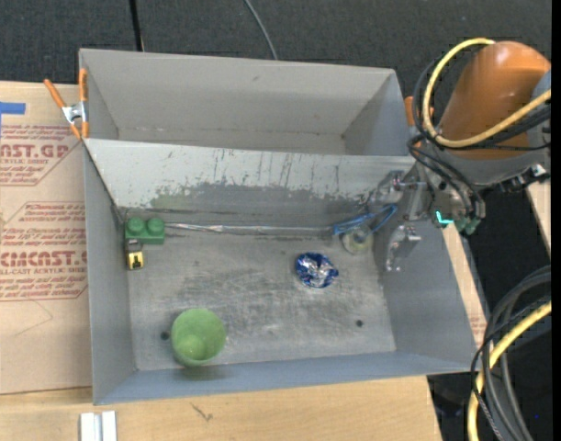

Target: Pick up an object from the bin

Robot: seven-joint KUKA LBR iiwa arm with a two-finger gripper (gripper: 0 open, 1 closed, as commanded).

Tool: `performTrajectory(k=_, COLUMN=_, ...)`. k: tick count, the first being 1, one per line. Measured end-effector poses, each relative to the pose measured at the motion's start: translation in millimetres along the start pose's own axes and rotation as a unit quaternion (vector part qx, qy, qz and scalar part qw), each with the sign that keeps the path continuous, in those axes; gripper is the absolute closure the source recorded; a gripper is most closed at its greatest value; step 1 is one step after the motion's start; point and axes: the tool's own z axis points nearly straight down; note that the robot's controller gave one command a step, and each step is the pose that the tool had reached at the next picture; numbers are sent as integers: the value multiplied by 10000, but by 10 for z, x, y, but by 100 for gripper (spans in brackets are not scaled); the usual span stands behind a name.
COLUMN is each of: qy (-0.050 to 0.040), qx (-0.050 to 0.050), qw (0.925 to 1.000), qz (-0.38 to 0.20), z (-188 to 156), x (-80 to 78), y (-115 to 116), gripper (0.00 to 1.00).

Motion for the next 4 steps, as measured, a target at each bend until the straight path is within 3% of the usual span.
performTrajectory(k=1, qy=-46, qx=2, qw=9798, qz=-2002, z=1171, x=278, y=461, gripper=0)
performTrajectory(k=2, qy=-78, qx=26, qw=9737, qz=-2277, z=1283, x=-135, y=963, gripper=0)
performTrajectory(k=3, qy=-133, qx=21, qw=9739, qz=-2266, z=1248, x=-156, y=967, gripper=100)
performTrajectory(k=4, qy=-81, qx=19, qw=9650, qz=-2620, z=85, x=-97, y=1034, gripper=100)
